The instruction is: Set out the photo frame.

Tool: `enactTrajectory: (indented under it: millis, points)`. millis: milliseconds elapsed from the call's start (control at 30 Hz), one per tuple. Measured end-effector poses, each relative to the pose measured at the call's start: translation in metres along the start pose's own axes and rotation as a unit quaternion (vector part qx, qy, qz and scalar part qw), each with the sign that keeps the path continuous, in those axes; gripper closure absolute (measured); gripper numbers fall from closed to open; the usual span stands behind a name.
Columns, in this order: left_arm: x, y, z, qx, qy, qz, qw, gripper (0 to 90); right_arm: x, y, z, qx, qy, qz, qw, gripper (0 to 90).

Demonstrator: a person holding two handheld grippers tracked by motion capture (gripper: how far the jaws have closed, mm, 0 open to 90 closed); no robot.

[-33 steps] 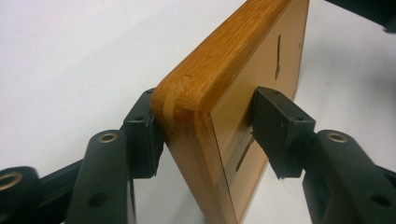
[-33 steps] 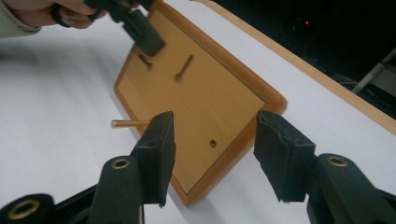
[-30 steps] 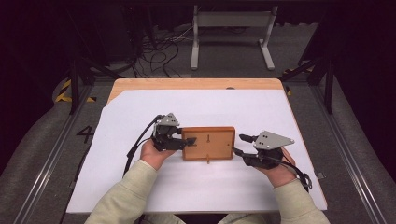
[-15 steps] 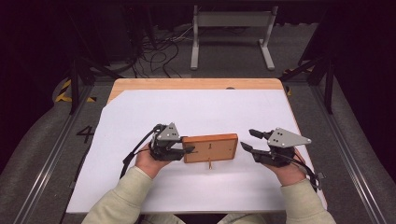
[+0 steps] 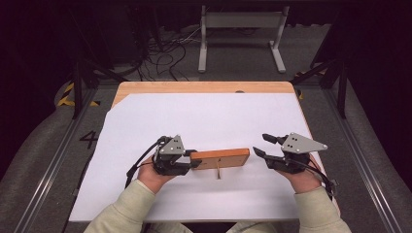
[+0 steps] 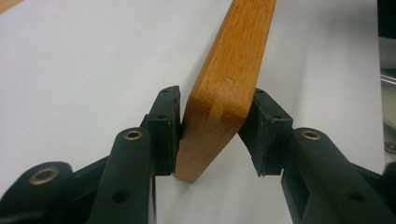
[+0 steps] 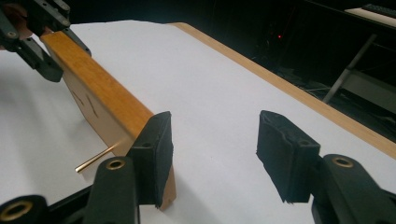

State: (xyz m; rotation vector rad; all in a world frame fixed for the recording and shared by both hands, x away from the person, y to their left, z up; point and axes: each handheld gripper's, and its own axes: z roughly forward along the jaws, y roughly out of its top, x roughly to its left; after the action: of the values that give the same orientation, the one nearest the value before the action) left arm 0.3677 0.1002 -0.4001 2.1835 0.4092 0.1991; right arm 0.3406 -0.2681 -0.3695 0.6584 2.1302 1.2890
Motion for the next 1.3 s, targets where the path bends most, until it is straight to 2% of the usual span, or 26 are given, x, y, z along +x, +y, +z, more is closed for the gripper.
enactTrajectory:
  millis: [200, 333, 533, 767, 933, 1067, 1100, 1133, 1300]
  points:
    - [-0.005, -0.003, 0.000, 0.005, -0.010, -0.002, 0.9999, 55.9, -0.001, 0.000, -0.001, 0.001, -0.001, 0.001, 1.0000, 45.4]
    - [-0.008, -0.006, 0.000, 0.013, -0.015, 0.006, 0.9998, 54.9, -0.001, -0.001, -0.001, 0.001, -0.001, 0.002, 1.0000, 45.3]
    - [-0.010, -0.006, 0.000, 0.015, -0.016, 0.004, 0.9998, 53.7, -0.001, 0.000, -0.001, 0.001, -0.002, 0.002, 1.0000, 45.0]
    - [-0.010, -0.008, -0.001, 0.019, -0.010, 0.001, 0.9998, 47.7, -0.002, -0.001, -0.001, 0.001, -0.007, 0.007, 1.0000, 42.4]
    - [-0.011, -0.015, -0.010, 0.019, -0.009, -0.003, 0.9998, 44.1, -0.005, -0.002, -0.004, 0.008, -0.010, 0.007, 0.9999, 46.3]
    - [-0.011, -0.021, -0.019, 0.015, -0.008, -0.011, 0.9998, 43.4, -0.005, -0.003, -0.004, 0.015, -0.012, 0.005, 0.9998, 50.4]
    - [-0.011, -0.022, -0.022, 0.016, -0.007, -0.010, 0.9998, 42.2, -0.004, -0.004, -0.003, 0.022, -0.010, 0.001, 0.9997, 55.2]
    - [-0.011, -0.023, -0.024, 0.015, -0.008, -0.012, 0.9998, 42.2, -0.004, -0.004, -0.003, 0.022, -0.010, 0.001, 0.9997, 55.2]
    - [-0.007, -0.033, -0.039, 0.005, 0.012, -0.020, 0.9997, 42.3, -0.005, -0.009, 0.000, 0.049, -0.005, -0.002, 0.9988, 76.9]
